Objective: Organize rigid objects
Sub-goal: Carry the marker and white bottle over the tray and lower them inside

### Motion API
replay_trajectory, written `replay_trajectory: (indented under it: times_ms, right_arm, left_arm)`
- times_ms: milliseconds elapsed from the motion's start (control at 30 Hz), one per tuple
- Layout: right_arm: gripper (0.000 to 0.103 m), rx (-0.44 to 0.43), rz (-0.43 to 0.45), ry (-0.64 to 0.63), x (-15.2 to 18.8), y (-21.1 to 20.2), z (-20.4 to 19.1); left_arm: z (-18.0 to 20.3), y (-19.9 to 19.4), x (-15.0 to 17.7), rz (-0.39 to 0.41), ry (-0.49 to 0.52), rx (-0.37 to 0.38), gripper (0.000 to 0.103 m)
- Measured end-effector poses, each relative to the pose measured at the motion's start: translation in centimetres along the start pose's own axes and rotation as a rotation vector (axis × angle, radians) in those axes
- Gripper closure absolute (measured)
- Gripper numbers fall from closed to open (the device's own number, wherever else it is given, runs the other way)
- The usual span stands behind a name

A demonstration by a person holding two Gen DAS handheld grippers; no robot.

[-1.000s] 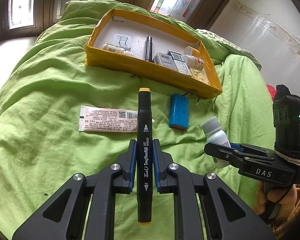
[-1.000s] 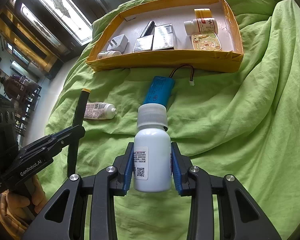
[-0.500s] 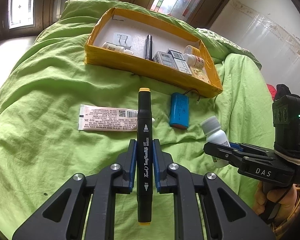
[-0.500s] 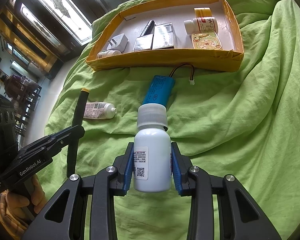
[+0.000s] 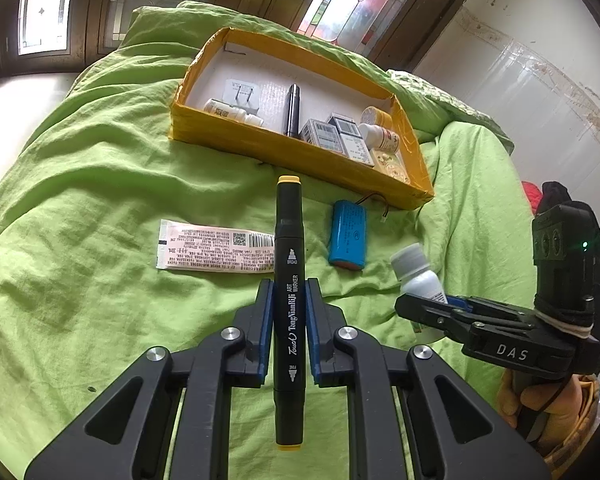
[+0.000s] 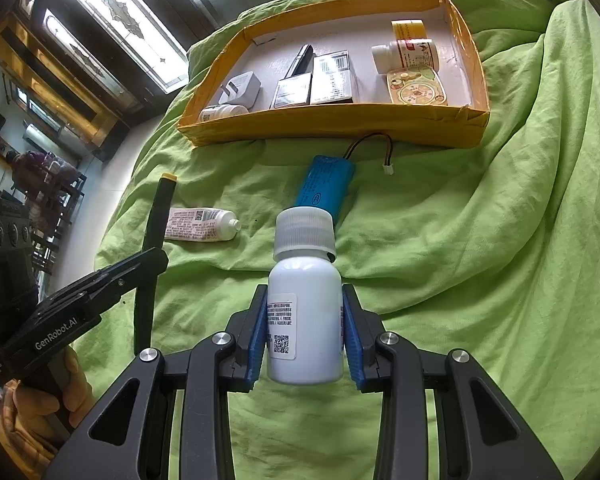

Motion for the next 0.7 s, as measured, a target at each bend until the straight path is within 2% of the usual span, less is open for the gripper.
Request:
replay_trajectory:
  times_ms: [333,700]
  right_arm:
    - [0.072,-0.012,0.005,0.003,-0.3,-0.4,-0.4]
    - [0.072,-0.034,0.045,0.015,-2.4,-1.6,-1.4]
  left_arm:
    - [0.1,-1.0,-1.7,0.018,0.0,0.013,0.09]
    - [-1.1,-1.7,-7.9,0.057,0.045,-0.031,0.09]
Point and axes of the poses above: each gripper's, at about its wrist camera, not at the fingertips, and y roughly the way its jaws point, z to its right, x to its underside, the point moved 9 cm from there along y, roughly the way its jaws point, and after that the axes turned 7 degrees about y, right-handed, at the moved point
